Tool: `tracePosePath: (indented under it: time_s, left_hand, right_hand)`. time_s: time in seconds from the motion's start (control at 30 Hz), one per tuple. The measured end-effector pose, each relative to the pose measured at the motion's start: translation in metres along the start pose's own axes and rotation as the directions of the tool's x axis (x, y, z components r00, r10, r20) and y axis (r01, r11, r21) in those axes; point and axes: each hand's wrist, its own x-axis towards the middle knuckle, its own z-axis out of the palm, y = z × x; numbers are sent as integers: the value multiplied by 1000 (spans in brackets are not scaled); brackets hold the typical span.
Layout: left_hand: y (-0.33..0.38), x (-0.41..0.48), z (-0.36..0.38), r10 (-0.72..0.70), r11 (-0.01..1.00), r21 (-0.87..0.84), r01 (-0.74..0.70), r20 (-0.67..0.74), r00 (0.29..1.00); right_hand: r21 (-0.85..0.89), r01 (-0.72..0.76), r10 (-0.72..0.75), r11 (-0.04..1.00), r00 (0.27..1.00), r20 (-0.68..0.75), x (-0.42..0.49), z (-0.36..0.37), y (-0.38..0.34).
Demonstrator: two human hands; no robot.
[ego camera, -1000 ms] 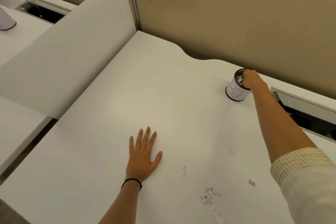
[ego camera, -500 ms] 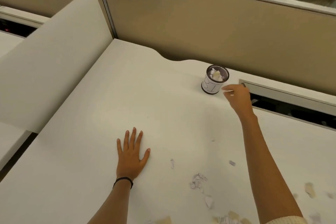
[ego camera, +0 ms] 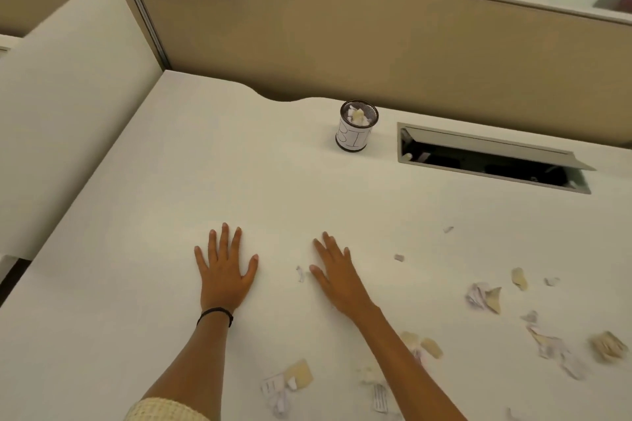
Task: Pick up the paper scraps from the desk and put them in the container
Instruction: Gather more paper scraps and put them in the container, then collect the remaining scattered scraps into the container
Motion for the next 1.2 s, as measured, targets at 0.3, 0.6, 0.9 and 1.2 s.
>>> tracePosePath:
  time_s: [0.3, 0.6, 0.9, 1.2]
  left_hand:
    - [-9, 3, 1, 24, 998, 53, -30, 121, 992]
    - [-28, -9, 3, 120, 992, 14, -126, 210, 970]
    - [-22, -31, 10, 114, 993, 2, -118, 219, 969]
    - [-15, -47, 19, 106, 994, 13, -109, 141, 984]
  right_hand:
    - [-87, 294, -270, 952, 938, 220, -47, 35, -38]
    - [-493, 556, -433, 669, 831, 350, -126, 86, -65]
    - [-542, 270, -145, 796, 954, 262, -120, 61, -44]
    - [-452, -7, 6, 892, 1000, -4, -118, -6, 31]
